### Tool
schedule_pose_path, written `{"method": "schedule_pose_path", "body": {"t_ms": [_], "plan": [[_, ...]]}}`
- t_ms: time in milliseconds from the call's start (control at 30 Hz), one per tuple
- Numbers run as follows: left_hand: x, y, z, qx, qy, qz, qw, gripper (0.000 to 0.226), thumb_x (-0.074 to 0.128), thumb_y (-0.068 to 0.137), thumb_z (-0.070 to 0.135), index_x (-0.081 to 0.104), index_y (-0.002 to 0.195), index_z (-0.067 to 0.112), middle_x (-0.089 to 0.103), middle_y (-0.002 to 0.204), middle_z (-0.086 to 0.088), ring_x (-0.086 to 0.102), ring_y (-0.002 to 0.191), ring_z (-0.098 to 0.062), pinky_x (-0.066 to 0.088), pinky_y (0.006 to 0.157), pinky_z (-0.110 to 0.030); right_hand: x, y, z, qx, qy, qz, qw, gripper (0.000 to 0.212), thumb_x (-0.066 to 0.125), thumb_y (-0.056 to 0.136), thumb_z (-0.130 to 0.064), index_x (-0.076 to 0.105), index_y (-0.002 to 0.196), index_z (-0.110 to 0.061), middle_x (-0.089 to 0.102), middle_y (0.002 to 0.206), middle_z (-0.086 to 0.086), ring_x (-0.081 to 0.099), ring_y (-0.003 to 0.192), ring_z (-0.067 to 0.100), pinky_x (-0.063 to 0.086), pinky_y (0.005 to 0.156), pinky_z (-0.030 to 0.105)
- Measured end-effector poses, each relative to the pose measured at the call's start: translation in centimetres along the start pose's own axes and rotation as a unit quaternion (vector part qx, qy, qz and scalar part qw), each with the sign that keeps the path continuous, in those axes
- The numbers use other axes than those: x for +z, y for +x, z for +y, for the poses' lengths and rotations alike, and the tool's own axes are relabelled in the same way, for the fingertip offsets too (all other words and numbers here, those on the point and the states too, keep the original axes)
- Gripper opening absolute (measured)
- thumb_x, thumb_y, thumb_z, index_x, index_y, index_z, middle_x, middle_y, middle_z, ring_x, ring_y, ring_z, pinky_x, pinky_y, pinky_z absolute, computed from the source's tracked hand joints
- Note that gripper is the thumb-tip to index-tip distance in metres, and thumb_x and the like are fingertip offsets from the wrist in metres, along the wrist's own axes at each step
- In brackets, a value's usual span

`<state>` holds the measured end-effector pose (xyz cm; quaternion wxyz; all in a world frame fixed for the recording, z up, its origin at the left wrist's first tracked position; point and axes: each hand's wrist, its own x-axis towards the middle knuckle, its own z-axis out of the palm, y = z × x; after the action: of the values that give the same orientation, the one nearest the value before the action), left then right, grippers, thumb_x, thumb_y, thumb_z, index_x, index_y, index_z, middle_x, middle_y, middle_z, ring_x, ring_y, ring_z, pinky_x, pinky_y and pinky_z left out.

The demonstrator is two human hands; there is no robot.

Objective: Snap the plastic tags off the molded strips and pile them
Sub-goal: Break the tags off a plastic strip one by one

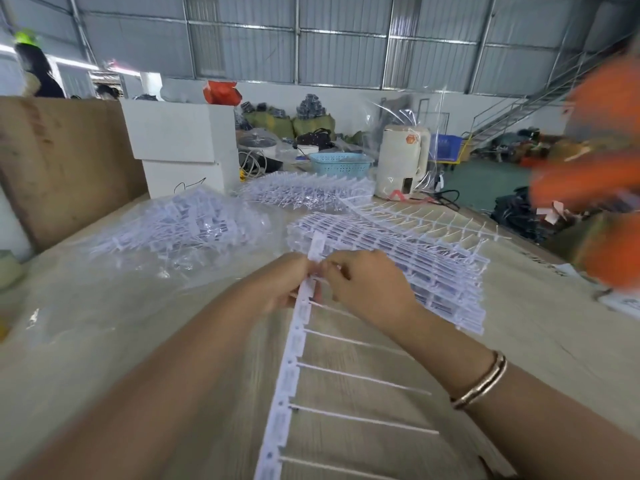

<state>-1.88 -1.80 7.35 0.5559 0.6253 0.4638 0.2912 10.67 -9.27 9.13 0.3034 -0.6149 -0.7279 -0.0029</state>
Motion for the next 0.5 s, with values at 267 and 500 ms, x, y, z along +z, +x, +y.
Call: {"method": "schedule_pose_path", "body": {"t_ms": [267,500], "plan": [[-3.6,1.0,-1.1,0.039,0.304,-0.038,0.951,0.037,0.045,0.095,0.031,0.047,0.061,0.017,0.039,0.051,0.000,0.036,0.040,-0.013,0.029,0.047,-0.020,1.4,1.4,3.5,-0.024,0.008,0.008,1.000,0.027,0.053,0.093,-0.015,0.063,0.118,-0.014,0.059,0.116,0.008,0.054,0.106,0.023,0.043,0.089,0.033],[-3.6,0.7,-2.0,0.180,0.532,-0.014,0.827,0.044,0.041,0.096,0.043,0.040,0.058,0.020,0.046,0.059,0.004,0.047,0.061,-0.012,0.041,0.068,-0.032,4.7,2.0,4.3,0.066,0.136,-0.182,0.972,0.022,0.048,0.097,-0.024,0.065,0.096,-0.010,0.062,0.091,0.002,0.057,0.086,0.016,0.041,0.075,0.028]]}}
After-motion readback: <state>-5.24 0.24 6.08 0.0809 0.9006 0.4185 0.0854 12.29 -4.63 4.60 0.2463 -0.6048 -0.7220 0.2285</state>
